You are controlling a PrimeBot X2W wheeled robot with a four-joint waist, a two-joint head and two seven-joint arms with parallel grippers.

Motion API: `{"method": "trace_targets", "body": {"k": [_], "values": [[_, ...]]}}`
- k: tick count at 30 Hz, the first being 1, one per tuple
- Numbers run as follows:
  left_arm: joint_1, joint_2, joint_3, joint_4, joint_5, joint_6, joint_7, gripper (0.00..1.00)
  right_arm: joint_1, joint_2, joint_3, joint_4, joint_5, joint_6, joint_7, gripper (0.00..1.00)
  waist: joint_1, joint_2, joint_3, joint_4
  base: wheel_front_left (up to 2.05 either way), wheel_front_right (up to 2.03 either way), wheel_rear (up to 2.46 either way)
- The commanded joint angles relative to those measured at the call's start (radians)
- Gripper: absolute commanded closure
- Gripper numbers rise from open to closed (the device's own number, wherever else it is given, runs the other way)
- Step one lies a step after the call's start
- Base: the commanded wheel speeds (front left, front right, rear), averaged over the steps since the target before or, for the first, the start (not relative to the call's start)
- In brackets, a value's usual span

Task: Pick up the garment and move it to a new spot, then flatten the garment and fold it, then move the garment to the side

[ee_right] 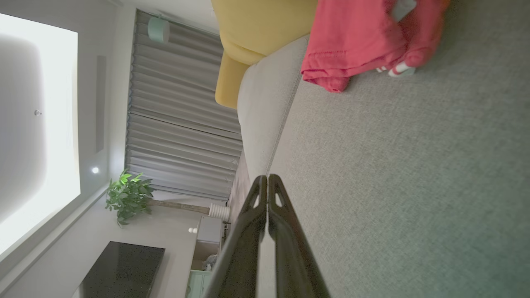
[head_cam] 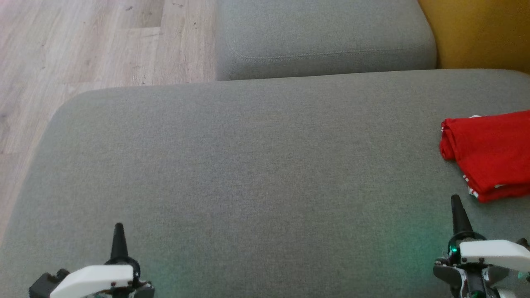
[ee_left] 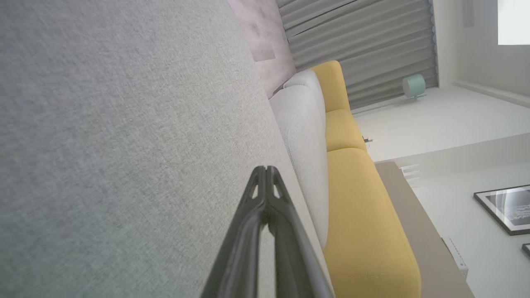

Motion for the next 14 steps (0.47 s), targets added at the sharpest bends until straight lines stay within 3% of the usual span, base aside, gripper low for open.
{"method": "trace_targets", "body": {"k": [1,14], "values": [[-0.070,0.012,0.044,-0.036,-0.036,-0.012,0.007,1.00,-0.064,-0.005,0.007,-0.042,0.039,0.006,0.011,1.00,0.0000,0.0000,0.003,-0.001,0.00,0.00,0.00],[-0.098,0.011,0.087,-0.037,-0.184,-0.041,0.045,1.00,-0.092,-0.005,-0.012,-0.052,0.195,0.006,0.049,1.00,0.0000,0.0000,0.021,-0.005,0.00,0.00,0.00]]}}
